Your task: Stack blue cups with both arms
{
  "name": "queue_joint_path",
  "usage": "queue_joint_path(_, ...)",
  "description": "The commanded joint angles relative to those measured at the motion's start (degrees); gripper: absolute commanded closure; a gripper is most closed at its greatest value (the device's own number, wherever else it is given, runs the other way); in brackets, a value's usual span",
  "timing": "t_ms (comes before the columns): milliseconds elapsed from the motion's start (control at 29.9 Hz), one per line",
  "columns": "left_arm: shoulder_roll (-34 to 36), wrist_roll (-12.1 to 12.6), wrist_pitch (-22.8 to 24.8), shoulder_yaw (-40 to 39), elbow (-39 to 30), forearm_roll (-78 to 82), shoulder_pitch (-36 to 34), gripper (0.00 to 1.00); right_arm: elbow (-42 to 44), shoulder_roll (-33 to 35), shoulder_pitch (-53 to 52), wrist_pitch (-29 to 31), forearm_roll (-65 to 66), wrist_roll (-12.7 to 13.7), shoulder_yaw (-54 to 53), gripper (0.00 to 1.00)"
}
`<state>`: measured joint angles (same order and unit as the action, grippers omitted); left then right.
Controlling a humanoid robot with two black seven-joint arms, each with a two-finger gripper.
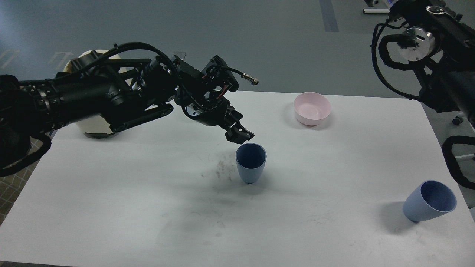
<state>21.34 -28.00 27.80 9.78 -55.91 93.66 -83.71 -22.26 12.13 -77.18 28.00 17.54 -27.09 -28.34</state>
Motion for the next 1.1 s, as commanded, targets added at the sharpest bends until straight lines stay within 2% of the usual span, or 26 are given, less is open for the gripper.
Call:
queue_joint_path(0,6.1,0.0,0.2,-1.3,-0.1,-14.0,-4.9,0.05,-2.3,4.6,0.2,0.0,-0.2,0.0,3.7,0.00)
queue_joint_path(33,6.1,0.0,0.2,-1.3,-0.1,-14.0,-4.9,0.05,-2.3,4.7,0.2,0.0,-0.2,0.0,3.7,0.00)
queue_joint_path(134,12.0,0.0,0.2,-2.3,0.2,-26.3,-5.3,0.05,-7.9,10.3,1.7,0.0,0.0,0.1,5.8,0.00)
queue_joint_path(234,17.2,0.0,0.2,-5.0,0.4,-40.3,-3.8,0.05,-15.3,17.8,2.6,0.0,0.4,0.1,10.2,0.00)
queue_joint_path(434,22.7,0.0,0.2,-10.4,1.3,-63.6,4.7,0.04,-26.9,32.3,2.7,0.0,2.7,0.2,18.1,0.00)
queue_joint_path(534,23.0,0.0,0.2,-12.0,1.4,-66.8,8.3,0.04,-31.8,38.7,2.7,0.0,8.7,0.2,19.9,0.00)
queue_joint_path(601,22.9,0.0,-0.6,-13.9,1.3,-66.9,11.2,0.04,-37.5,45.1,2.9,0.0,17.7,0.2,21.7,0.00)
queue_joint_path(701,22.5,0.0,-1.3,-15.7,1.3,-66.9,12.8,0.04,-42.3,49.8,3.6,0.0,24.8,0.1,23.1,0.00)
queue_joint_path(868,20.3,0.0,-2.0,-19.0,1.3,-66.9,14.8,0.04,-52.4,63.1,9.1,0.0,42.5,0.0,24.0,0.00)
queue_joint_path(935,19.7,0.0,-2.0,-19.1,1.3,-66.9,14.8,0.04,-54.0,65.2,10.4,0.0,44.7,0.0,24.0,0.00)
queue_joint_path(1069,18.0,0.0,-2.0,-19.1,1.3,-66.9,15.3,0.04,-57.7,70.7,13.9,-4.7,49.6,0.0,26.0,0.01)
